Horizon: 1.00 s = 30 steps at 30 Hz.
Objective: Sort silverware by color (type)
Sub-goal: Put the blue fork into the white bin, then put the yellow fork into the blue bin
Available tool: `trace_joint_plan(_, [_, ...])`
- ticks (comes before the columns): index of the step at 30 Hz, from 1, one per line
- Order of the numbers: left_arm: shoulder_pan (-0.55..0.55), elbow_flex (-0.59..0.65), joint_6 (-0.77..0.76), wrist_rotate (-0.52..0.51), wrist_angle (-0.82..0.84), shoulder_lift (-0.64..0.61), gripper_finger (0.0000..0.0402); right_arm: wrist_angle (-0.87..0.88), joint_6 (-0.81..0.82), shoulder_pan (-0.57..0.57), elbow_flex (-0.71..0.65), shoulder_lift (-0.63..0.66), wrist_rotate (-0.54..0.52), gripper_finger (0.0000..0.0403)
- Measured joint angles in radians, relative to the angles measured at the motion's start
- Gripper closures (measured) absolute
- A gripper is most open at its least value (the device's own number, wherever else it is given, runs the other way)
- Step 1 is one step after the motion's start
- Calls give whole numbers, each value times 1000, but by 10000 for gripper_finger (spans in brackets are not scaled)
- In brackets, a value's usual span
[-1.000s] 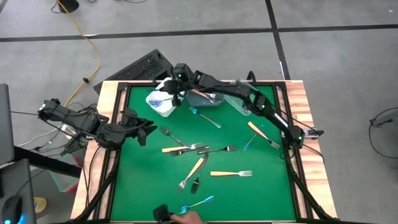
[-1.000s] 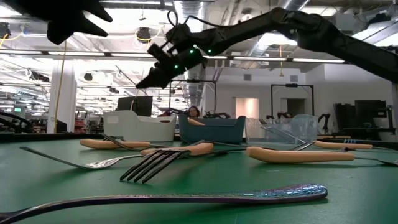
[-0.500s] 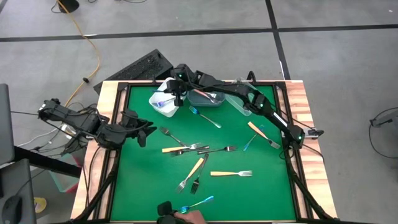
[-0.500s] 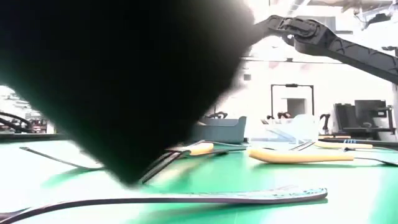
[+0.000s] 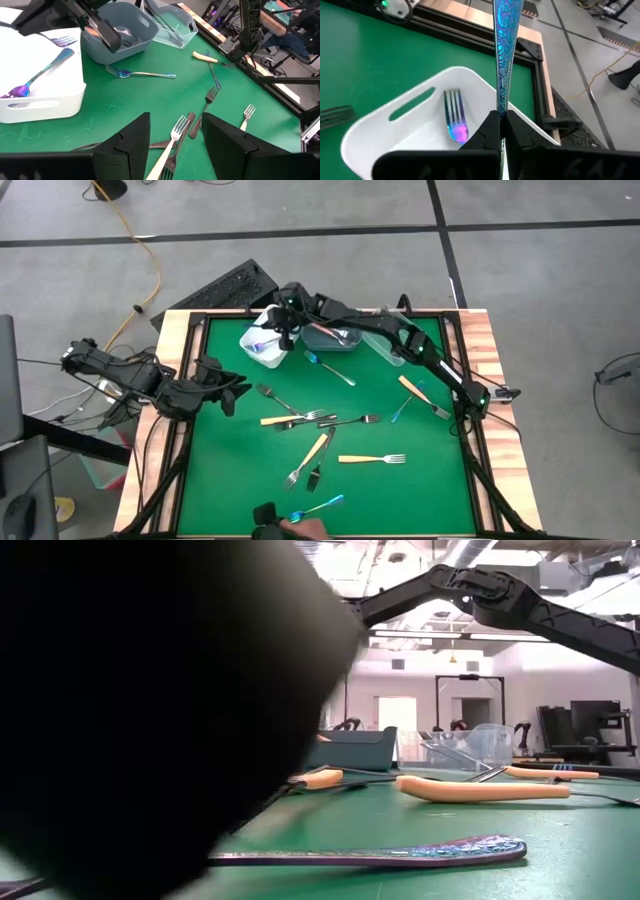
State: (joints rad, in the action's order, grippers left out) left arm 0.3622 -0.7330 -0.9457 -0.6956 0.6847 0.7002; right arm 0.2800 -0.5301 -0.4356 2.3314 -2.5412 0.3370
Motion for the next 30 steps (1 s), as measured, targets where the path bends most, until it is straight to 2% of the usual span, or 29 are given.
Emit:
trace_joint_plan(10, [0,0,-1,0,8,0,239,3,44,-7,0,0,-2,355])
trace_joint_plan(23, [0,0,-1,10,8,0,239,3,43,-12,0,0,-3,349])
trace_joint_plan(30, [0,0,-1,10,11,0,239,2,43,-18,0,0,-2,309])
